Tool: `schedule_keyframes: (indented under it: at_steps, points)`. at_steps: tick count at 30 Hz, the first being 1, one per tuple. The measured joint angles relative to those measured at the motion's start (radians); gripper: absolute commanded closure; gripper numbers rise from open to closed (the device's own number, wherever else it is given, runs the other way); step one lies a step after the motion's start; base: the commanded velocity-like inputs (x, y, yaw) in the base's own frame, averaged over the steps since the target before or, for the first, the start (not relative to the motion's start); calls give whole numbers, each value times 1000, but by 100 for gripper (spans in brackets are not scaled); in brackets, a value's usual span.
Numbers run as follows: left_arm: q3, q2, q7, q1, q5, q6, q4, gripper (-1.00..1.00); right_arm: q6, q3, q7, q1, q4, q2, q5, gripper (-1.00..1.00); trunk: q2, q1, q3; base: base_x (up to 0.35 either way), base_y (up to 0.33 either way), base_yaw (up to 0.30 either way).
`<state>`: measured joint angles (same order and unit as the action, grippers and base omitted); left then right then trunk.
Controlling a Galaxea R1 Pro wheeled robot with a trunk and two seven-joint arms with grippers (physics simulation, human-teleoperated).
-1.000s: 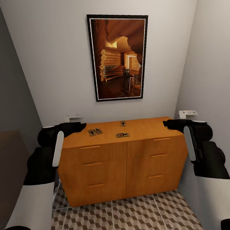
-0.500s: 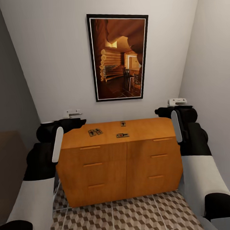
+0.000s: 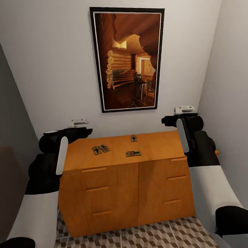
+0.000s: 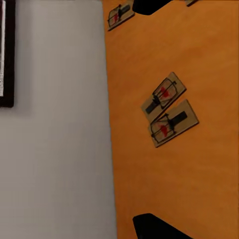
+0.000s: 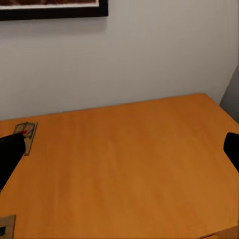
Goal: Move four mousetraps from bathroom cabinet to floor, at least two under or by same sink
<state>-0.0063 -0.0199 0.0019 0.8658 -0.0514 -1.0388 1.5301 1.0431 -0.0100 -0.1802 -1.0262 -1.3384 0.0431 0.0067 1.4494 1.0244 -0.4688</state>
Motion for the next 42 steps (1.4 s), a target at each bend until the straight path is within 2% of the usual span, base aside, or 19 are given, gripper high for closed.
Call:
schedule_keyframes:
  at_steps: [15,23,36,39,42]
  points:
    - [4,0,0,0,1,0,-3,-100,0,7,4,-1,1,-1,-2,-100,0,0,0,317,0,0]
    - [11,0,0,0,-1,-1,-6,-100,0,10,5,-1,14,-2,-6,-100,0,0,0,133,0,0]
    - [9,2,0,0,-7,-1,-45,-100,0,8,5,-1,155,3,-3,-100,0,1,0,16,0,0]
    - [10,2,0,0,-7,-1,-59,-100,0,8,4,-1,174,10,-3,-100,0,1,0,2,0,0]
    - [11,2,1,0,-7,-1,-84,-100,0,9,3,-1,200,30,-5,-100,0,1,0,1,0,0]
